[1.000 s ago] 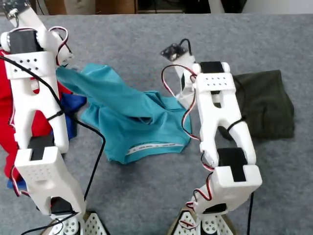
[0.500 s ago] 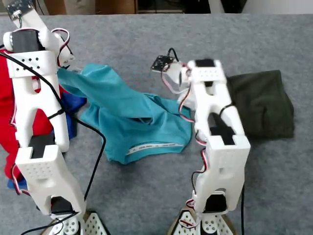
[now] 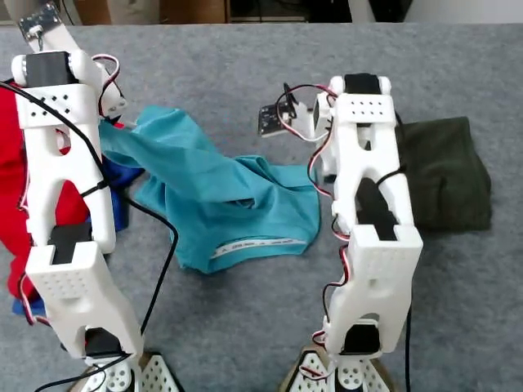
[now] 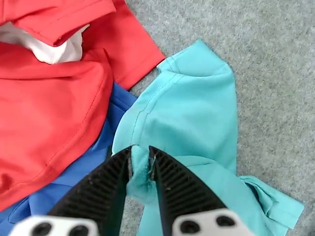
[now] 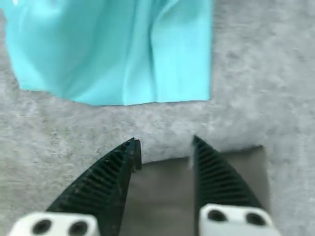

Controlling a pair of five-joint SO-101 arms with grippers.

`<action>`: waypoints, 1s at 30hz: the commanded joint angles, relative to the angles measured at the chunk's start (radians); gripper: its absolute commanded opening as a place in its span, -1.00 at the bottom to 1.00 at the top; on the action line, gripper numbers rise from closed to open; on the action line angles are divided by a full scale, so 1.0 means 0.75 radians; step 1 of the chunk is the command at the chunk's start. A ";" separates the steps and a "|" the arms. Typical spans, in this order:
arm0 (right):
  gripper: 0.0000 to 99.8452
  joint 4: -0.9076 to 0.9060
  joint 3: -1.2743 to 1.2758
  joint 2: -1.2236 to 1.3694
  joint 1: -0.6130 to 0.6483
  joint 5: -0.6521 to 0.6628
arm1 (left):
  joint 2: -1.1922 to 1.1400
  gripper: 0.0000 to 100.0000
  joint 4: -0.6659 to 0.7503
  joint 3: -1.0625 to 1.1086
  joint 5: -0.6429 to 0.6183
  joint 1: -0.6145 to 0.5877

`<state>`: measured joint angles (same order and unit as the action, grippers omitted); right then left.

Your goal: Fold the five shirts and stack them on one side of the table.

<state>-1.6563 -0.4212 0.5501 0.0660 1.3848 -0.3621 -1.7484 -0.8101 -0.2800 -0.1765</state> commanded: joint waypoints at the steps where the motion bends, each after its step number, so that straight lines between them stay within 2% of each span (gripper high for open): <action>1: -0.54 0.084 0.069 -0.046 0.026 0.016 | 0.011 -0.96 -0.010 -0.008 0.016 -0.016; 7: -0.54 0.295 0.265 -0.048 0.046 0.016 | 0.011 -0.96 0.008 -0.006 0.016 -0.016; 15: -0.55 0.319 0.316 -0.101 0.071 0.014 | -0.042 -0.96 0.008 -0.014 0.016 -0.016; 17: -0.60 0.321 0.316 -0.130 0.071 0.002 | -0.073 -0.96 0.008 -0.016 0.035 -0.016; 22: -0.90 0.325 0.318 -0.142 0.073 0.004 | -0.099 -0.96 0.008 -0.018 0.049 -0.016; 30: -0.73 0.342 0.361 -0.148 0.099 0.000 | -0.099 -0.96 0.008 -0.018 0.049 -0.018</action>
<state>-1.4200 -0.1649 0.4979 0.1274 1.3863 -0.4496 -1.7484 -0.8101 -0.2524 -0.1765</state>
